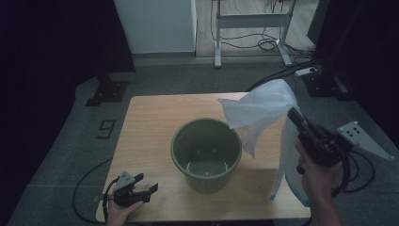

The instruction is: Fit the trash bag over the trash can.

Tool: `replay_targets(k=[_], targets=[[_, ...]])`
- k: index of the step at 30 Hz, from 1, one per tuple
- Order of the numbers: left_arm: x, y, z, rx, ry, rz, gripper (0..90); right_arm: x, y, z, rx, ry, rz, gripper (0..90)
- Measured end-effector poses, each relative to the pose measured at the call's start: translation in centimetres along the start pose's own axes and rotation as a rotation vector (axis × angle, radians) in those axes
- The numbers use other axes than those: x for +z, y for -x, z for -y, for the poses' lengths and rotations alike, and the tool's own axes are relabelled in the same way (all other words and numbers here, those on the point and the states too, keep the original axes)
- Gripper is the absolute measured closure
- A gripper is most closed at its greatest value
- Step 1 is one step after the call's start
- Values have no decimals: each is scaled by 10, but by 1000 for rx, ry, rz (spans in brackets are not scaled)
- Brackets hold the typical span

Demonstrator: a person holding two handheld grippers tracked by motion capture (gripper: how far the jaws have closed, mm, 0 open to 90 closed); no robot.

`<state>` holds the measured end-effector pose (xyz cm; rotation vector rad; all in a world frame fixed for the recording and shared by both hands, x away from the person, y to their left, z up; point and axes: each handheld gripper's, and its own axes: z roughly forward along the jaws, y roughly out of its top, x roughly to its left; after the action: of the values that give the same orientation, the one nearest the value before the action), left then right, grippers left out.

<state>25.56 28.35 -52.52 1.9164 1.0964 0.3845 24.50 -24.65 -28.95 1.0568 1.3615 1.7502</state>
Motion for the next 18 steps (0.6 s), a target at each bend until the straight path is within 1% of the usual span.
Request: replay_targets(k=[1,2,3,4,8,11,12,14,15,16,17,18], targets=[[0,0,0,0,0,0,192,0,0,0,0,0,0,882],[0,0,0,0,-1,1,192,0,-6,-6,-13,8,-13,882],[0,0,0,0,-1,1,192,0,-6,-6,-13,8,-13,882],[0,0,0,-1,-1,2,192,0,-11,-11,-20,21,-21,882],[1,0,1,1,-4,2,192,1,-19,-22,-31,30,-35,882],[1,0,0,1,-4,2,192,1,-23,-23,-36,31,-44,882],[1,0,0,-1,-3,2,192,1,-27,-20,-47,24,-52,882],[1,0,1,0,-3,1,193,3,-29,-13,-47,12,-58,882],[1,0,1,0,-3,1,193,3,-29,-13,-47,12,-58,882],[2,1,1,3,-5,2,192,7,-31,-3,-50,-12,-61,882],[2,1,1,3,-5,2,192,7,-31,-3,-50,-12,-61,882],[1,0,1,1,-3,1,192,11,-31,11,-55,-43,-62,882]])
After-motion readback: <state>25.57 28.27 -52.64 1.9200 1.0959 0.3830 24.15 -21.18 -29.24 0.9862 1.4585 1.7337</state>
